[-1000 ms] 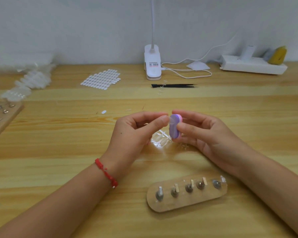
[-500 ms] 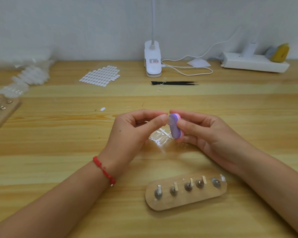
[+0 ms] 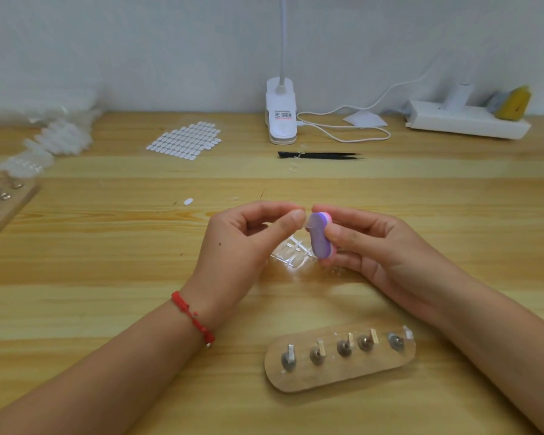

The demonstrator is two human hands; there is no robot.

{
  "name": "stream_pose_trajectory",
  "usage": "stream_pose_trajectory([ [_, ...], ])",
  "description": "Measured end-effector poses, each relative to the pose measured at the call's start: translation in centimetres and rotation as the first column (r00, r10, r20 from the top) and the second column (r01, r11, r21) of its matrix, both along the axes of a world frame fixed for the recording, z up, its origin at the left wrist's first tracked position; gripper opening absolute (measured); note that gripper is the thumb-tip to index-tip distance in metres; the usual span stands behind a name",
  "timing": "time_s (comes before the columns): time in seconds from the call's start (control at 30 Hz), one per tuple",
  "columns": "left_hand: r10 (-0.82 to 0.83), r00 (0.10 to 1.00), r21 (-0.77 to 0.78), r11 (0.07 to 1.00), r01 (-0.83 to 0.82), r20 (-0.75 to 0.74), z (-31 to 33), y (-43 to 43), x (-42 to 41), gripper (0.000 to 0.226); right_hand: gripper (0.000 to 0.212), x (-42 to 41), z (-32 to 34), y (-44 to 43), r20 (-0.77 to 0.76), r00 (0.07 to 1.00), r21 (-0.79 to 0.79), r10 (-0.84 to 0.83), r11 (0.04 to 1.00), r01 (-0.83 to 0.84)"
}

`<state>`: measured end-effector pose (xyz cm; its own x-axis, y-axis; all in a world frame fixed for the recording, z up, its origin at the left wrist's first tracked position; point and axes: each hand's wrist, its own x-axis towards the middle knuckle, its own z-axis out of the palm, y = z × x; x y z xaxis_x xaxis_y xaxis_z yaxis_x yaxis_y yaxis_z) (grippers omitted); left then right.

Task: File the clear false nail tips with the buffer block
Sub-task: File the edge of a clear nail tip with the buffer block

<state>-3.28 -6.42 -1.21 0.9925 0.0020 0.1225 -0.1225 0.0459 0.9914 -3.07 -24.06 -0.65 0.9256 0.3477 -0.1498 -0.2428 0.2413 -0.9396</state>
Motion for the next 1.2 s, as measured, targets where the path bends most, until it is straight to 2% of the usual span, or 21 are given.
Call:
stream_pose_trajectory([
  [0.2,-0.019,1.0,-0.057,0.998,0.019,-0.004,0.2,-0.25,-0.24,0.014,0.02,0.05,-0.18,0.19,-0.009,0.996,0.044,-0.085,0.995,0.085],
  [0.33,-0.003,1.0,-0.064,0.998,0.001,-0.029,0.09,-0.09,-0.11,0.015,0.033,-0.23,-0.28,0.36,0.029,0.996,-0.006,-0.079,0.997,0.079],
  [0.47,-0.032,0.999,-0.045,0.998,0.031,-0.012,0.36,-0.27,-0.37,0.005,0.034,-0.04,-0.28,0.34,0.005,0.989,0.05,-0.146,0.988,0.145],
  [0.57,-0.006,0.999,-0.067,0.998,0.003,-0.038,0.24,-0.07,-0.18,0.011,0.034,0.04,-0.29,0.3,-0.03,0.98,0.119,-0.197,0.973,0.199],
  [0.63,0.013,0.999,-0.069,0.998,-0.016,-0.05,0.23,-0.01,-0.13,0.015,0.033,-0.07,-0.27,0.34,-0.014,0.982,0.096,-0.186,0.978,0.187],
  [0.7,-0.016,0.999,-0.066,0.998,0.013,-0.039,0.36,-0.13,-0.25,0.009,0.028,-0.18,-0.22,0.44,0.01,0.988,0.058,-0.152,0.987,0.151],
  [0.83,-0.008,0.998,-0.057,0.998,0.004,-0.058,0.27,0.05,-0.16,0.003,0.034,-0.06,-0.46,0.27,-0.012,0.98,0.116,-0.2,0.973,0.2],
  [0.93,-0.007,0.998,-0.057,0.998,0.004,-0.055,0.36,0.02,-0.15,0.003,0.029,-0.24,-0.45,0.52,0.053,0.989,0.029,-0.14,0.99,0.138],
  [1.07,-0.021,0.998,-0.049,0.999,0.018,-0.058,0.28,-0.06,-0.11,0.004,0.035,-0.02,-0.6,0.25,0.017,0.977,0.111,-0.21,0.972,0.207],
  [1.2,-0.027,0.999,-0.063,0.998,0.024,-0.041,0.25,-0.11,-0.17,0.006,0.027,-0.21,-0.63,0.63,0.081,0.985,0.036,-0.154,0.988,0.152],
])
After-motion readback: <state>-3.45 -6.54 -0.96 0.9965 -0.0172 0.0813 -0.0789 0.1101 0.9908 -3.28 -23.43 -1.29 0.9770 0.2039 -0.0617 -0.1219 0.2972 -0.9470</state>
